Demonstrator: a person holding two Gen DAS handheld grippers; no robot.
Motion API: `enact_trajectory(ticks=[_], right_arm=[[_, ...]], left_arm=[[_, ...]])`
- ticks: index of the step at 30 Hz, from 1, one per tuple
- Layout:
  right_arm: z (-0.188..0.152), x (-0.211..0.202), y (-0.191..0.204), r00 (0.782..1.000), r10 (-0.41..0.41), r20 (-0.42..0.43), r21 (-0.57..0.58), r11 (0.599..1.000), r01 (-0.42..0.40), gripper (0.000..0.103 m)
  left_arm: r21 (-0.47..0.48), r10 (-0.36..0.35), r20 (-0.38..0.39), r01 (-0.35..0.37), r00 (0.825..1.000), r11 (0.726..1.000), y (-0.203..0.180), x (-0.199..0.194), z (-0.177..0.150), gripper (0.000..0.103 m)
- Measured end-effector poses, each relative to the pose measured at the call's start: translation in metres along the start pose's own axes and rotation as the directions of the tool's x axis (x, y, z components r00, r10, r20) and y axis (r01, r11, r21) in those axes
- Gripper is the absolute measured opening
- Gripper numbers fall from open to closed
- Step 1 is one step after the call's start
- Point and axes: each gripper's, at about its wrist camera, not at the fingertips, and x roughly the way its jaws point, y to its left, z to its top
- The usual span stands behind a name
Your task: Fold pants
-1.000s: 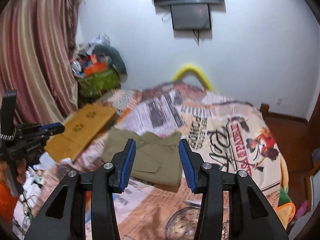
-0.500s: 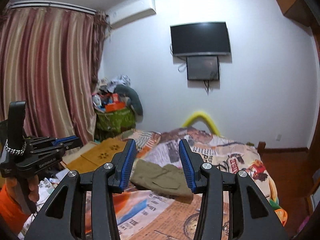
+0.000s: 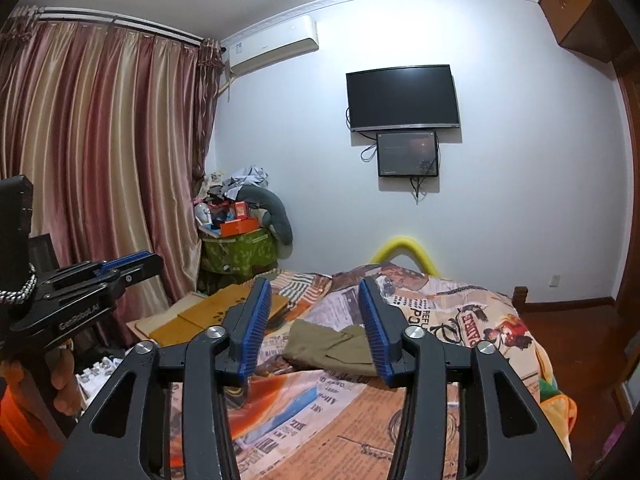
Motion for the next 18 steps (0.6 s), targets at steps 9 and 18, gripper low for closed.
enact_trajectory(ticks=[9,18], right_arm=[[0.002,-0.007,0.001,0.999,-0.037,0.038,0.005,0.999,0.037,0.092],[-0.008,-0.012,0.003,0.996,-0.071,0.051,0.012,0.997,0.071,0.102]], left_arm=[[-0.013,0.013,0.057,-0.013,0.998,1.000,-0.003,-0.021,-0.005,0.092],[-0.048,0.022,0.055,-0.020,0.998,0.999,0.001,-0.019,-0.006,0.102]])
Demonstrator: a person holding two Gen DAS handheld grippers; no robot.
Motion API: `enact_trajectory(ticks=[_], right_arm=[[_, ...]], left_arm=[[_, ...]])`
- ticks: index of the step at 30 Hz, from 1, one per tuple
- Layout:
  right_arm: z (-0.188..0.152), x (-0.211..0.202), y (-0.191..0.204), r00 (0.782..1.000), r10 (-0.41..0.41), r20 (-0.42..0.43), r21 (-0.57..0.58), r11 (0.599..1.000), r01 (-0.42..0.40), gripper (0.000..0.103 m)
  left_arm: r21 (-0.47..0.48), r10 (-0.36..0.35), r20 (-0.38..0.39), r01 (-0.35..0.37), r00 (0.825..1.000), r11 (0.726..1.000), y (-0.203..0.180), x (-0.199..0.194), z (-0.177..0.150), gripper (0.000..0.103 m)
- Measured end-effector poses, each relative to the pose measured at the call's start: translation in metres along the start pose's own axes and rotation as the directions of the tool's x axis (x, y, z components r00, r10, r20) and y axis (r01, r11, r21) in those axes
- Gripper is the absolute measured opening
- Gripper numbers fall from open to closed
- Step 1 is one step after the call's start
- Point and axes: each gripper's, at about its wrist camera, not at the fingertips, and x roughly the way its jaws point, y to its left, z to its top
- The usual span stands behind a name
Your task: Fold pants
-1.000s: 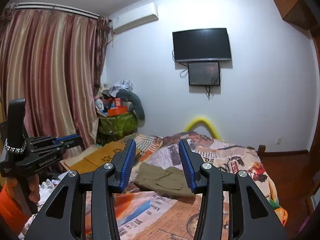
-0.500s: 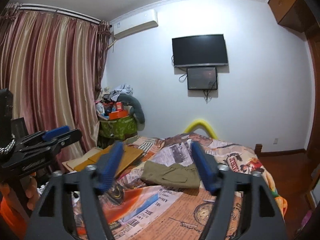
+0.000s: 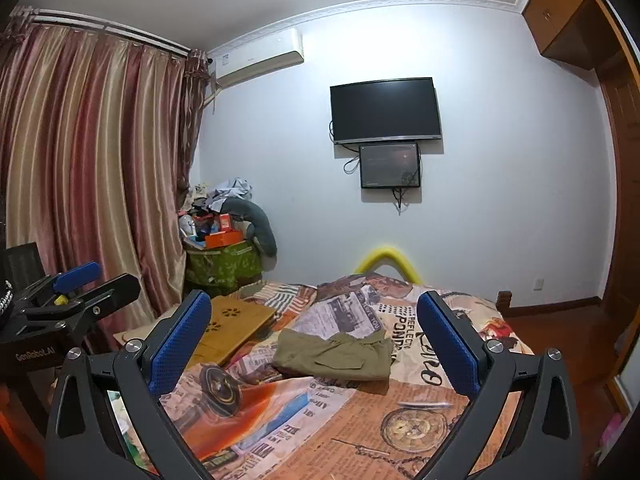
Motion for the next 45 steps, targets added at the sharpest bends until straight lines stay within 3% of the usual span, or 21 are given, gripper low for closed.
enact_trajectory(ticks=[45], right_arm=[[-0.002,-0.006,0.002,1.000,0.020,-0.023,0.021,1.000,-0.020,0.102]], left_arm=[[0.026,0.031,-0.018,-0.031,0.999,0.999,-0.004,0.007,-0.010,0.103]])
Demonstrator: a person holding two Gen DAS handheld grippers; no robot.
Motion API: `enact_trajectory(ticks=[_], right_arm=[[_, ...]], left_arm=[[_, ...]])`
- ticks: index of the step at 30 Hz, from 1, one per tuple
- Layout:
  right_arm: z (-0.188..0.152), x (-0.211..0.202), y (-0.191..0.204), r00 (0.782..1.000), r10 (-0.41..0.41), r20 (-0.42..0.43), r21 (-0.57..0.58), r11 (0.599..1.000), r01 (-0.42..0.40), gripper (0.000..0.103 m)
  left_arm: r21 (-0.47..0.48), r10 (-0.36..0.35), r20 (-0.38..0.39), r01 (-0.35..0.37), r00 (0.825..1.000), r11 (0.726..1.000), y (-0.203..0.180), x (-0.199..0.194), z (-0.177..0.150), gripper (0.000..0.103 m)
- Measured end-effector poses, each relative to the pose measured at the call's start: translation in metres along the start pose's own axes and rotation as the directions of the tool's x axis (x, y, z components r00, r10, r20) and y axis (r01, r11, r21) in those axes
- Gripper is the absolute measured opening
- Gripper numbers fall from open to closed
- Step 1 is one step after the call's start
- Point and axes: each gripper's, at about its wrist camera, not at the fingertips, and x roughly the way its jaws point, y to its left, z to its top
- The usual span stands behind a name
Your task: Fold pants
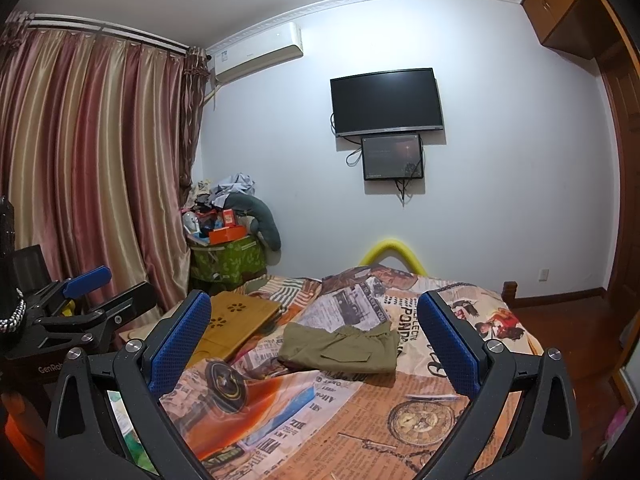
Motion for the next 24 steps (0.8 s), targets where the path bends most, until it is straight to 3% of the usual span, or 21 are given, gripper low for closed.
enact_trajectory(ticks=[24], right_arm=[[-0.0002,0.0001,0.0007,1.000,-0.002,0.003,0.002,1.000,0.002,0.102]], left_arm=[[0.002,-0.032,0.001,0.032,0.999,0.999,0.0002,0.0008,0.0012,0.103]])
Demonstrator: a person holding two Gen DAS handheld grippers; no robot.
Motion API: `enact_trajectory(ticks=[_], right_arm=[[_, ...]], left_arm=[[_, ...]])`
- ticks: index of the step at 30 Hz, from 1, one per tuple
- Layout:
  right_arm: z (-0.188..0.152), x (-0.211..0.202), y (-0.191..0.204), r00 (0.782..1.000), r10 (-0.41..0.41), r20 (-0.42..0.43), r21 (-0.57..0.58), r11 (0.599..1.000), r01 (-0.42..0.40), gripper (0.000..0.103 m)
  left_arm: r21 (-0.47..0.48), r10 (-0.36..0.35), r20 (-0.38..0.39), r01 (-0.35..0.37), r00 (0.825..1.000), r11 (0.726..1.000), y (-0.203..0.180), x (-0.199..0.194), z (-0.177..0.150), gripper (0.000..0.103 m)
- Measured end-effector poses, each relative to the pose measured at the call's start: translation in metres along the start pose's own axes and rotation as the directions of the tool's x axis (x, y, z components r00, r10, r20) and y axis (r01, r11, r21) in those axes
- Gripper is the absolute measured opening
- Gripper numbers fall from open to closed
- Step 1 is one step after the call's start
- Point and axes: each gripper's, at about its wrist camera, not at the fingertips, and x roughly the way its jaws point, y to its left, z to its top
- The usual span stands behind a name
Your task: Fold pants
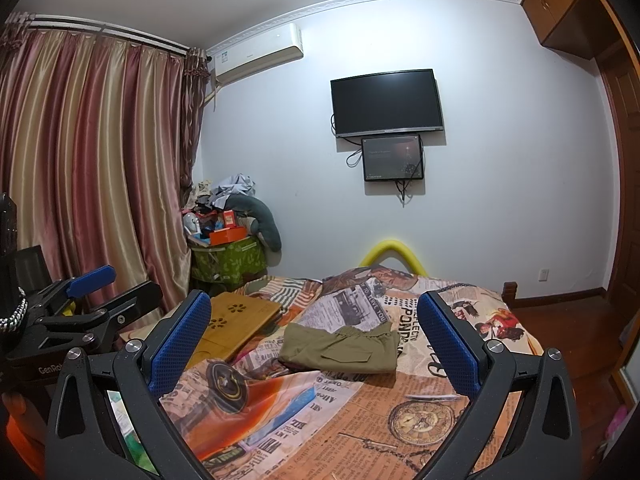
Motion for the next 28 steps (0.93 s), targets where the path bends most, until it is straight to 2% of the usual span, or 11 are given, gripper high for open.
enact_trajectory(ticks=[8,28], right_arm=[[0.0004,-0.0009,0.0000,1.000,0.000,0.001,0.002,1.000,0.000,0.102],[-0.0009,-0.0004,0.0002,1.000,0.003,-0.010,0.002,1.000,-0.003,0.102]], left_arm=[[0.012,-0.030,-0.013,0.030,0.999,0.999,-0.0007,0.0011,-0.0010,0.103],[-0.003,-0.054,-0.032,0.054,0.998,0.999,-0.0002,0.0048,-0.0014,0.103]])
